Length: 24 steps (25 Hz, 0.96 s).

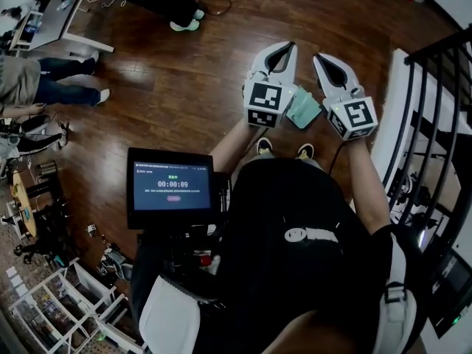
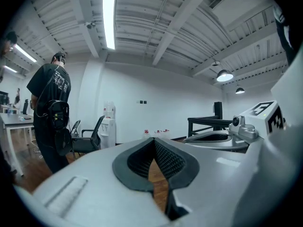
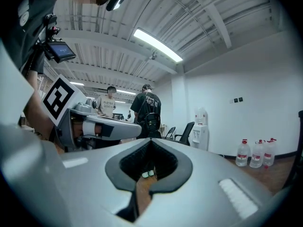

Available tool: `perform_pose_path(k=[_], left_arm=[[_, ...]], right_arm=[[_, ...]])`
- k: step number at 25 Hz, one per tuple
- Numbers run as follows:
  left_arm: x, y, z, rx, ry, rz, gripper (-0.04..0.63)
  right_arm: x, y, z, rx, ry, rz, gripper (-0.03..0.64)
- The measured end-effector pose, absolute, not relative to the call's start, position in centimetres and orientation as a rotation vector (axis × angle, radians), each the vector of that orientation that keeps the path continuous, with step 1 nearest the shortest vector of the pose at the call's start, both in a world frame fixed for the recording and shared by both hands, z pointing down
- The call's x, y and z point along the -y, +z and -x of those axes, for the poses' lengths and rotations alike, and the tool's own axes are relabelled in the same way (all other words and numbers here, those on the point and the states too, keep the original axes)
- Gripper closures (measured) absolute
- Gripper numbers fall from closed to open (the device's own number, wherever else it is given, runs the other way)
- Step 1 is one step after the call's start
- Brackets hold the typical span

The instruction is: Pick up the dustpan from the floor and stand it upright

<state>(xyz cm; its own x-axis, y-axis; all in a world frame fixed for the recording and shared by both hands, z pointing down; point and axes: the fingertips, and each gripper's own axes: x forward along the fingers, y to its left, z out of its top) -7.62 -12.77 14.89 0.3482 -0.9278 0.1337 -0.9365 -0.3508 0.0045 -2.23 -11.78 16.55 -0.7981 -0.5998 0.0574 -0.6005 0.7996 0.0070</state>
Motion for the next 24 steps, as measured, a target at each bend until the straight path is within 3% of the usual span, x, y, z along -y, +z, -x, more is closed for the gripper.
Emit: perform_pose_path(k=[24], left_arm=[[13.7,13.2,7.5,1.751,0.171,-2.550,0.575]], right_arm=[[12.9,15.5,1.5,2.895,-0.050,-1.043,0.614]])
